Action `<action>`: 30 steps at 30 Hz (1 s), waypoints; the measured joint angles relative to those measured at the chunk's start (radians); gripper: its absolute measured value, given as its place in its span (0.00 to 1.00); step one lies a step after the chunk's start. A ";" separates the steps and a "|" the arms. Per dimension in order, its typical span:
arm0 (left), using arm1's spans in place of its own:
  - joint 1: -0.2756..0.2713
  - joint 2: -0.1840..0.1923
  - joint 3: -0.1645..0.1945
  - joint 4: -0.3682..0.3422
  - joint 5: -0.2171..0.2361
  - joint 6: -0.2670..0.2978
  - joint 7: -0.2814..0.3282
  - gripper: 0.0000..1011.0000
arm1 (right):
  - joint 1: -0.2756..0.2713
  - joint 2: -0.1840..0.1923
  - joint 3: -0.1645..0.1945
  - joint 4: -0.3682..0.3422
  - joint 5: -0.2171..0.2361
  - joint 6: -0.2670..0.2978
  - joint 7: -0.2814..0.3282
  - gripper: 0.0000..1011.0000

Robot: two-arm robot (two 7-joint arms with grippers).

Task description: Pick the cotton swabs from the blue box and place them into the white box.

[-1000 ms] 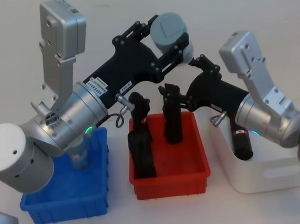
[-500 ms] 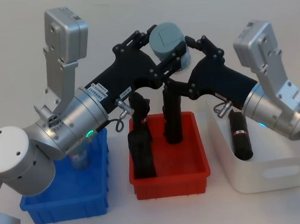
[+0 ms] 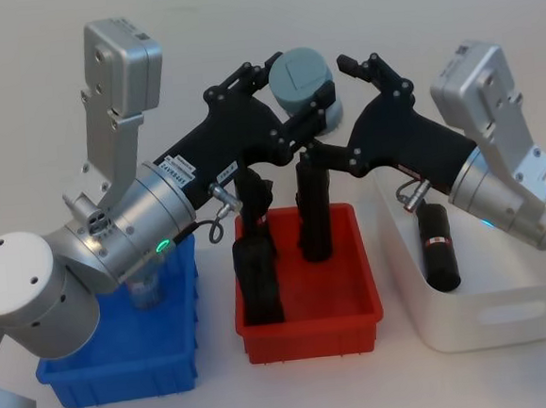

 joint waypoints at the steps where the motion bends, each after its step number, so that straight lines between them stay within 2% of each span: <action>1: 0.000 0.000 0.000 0.000 0.000 0.001 0.001 0.66 | 0.000 0.001 0.000 0.000 -0.002 -0.001 0.001 0.99; 12: -0.002 0.001 0.003 0.004 0.004 0.003 0.005 0.66 | 0.008 0.005 -0.007 0.004 -0.033 -0.010 0.010 0.99; 27: -0.005 0.004 0.005 0.009 0.006 0.003 0.009 0.66 | 0.024 -0.006 -0.020 0.020 -0.044 0.009 0.006 0.99; 30: -0.005 0.004 0.005 0.009 0.006 0.003 0.010 0.66 | 0.026 -0.007 -0.022 0.021 -0.044 0.012 0.004 0.93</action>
